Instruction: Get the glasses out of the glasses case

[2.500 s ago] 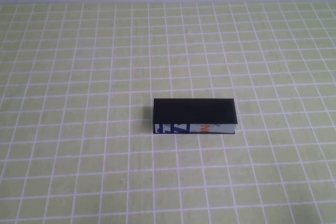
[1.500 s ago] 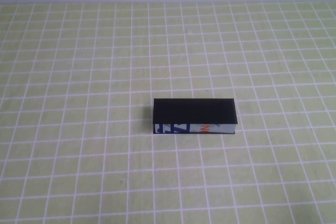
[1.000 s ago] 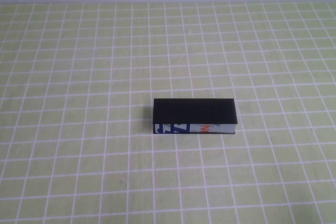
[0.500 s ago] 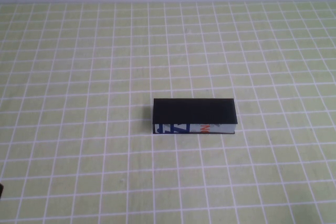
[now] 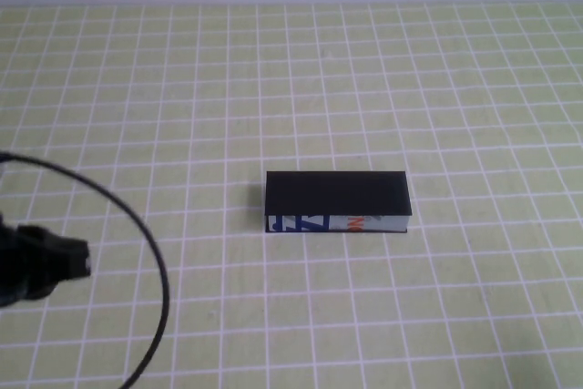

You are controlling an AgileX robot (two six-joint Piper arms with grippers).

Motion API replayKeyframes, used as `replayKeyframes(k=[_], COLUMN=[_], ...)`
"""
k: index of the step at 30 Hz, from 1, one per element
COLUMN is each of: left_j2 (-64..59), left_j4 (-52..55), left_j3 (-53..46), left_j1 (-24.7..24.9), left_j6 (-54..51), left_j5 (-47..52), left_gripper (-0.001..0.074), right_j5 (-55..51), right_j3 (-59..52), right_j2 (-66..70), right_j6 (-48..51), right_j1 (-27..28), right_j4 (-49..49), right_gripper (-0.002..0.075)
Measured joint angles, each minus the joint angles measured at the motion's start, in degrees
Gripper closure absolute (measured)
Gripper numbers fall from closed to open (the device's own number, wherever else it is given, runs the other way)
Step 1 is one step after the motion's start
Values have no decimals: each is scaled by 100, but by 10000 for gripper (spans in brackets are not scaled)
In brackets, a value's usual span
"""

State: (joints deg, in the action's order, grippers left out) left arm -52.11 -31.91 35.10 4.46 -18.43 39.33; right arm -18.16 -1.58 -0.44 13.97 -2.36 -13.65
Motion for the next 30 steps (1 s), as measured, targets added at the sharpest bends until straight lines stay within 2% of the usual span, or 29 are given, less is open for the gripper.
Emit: replayKeyframes(k=[6,10,15,18,30], left_j2=[-1973,-3085,-4377,-5019,-6918], left_j4=[-1337,-1918,-2046,-2111,-2805], left_j3=[1415,2172,3169,3763,5345], left_j1=[12,333,1022,1240,1351], left_j6=[-1830,-2535,-2844,-2927,-3486], left_j5=[411,387,158,124,375], left_gripper=[739,739,739,739,739], right_j5=[0,0,0,0,0], right_j3=[0,0,0,0,0], right_j2=[0,0,0,0,0], right_j6=[0,0,0,0,0], right_j1=[0,0,0,0,0], right_j4=[0,0,0,0,0], right_gripper=[743,743,743,743,743])
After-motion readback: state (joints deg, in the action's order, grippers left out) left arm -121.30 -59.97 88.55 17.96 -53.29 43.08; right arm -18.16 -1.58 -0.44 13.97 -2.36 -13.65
